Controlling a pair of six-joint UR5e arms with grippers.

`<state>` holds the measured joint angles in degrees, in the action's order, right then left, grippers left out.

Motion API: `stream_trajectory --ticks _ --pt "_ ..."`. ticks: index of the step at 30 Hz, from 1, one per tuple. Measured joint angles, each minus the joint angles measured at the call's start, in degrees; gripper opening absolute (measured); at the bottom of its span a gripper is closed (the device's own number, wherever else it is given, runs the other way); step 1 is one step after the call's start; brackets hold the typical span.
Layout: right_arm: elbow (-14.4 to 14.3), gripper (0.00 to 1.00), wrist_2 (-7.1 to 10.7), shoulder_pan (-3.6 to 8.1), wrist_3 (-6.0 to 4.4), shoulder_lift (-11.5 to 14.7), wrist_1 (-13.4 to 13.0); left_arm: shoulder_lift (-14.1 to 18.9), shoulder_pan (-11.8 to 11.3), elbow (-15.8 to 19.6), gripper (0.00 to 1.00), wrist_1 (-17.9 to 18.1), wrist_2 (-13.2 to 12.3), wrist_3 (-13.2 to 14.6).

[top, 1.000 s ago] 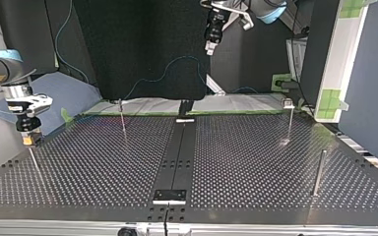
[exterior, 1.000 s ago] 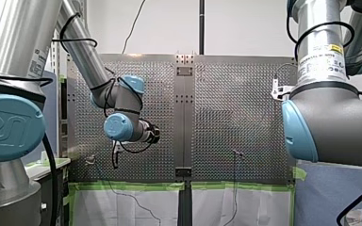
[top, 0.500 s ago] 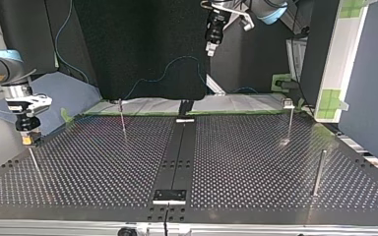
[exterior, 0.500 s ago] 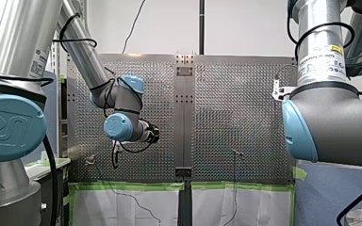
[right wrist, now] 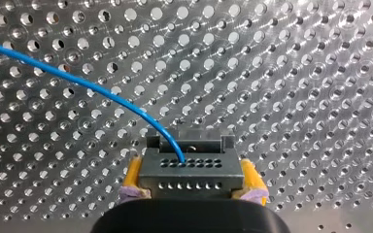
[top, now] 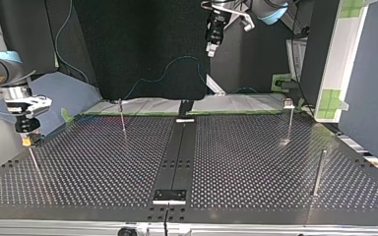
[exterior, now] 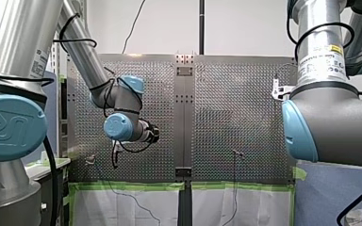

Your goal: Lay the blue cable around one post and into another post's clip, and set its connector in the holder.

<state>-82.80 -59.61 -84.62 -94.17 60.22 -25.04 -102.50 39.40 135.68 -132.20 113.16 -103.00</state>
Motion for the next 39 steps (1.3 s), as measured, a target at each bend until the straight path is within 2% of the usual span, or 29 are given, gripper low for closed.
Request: stream_trajectory --ticks 19,39 --pt "0.11 0.00 0.01 -0.35 0.18 -0.20 0.10 0.00 -0.09 0.00 1.00 0.00 -0.02 0.00" --pt "0.52 0.00 -0.07 -0.43 -0.06 -0.30 0.84 0.00 -0.09 0.00 1.00 0.00 -0.01 0.00"
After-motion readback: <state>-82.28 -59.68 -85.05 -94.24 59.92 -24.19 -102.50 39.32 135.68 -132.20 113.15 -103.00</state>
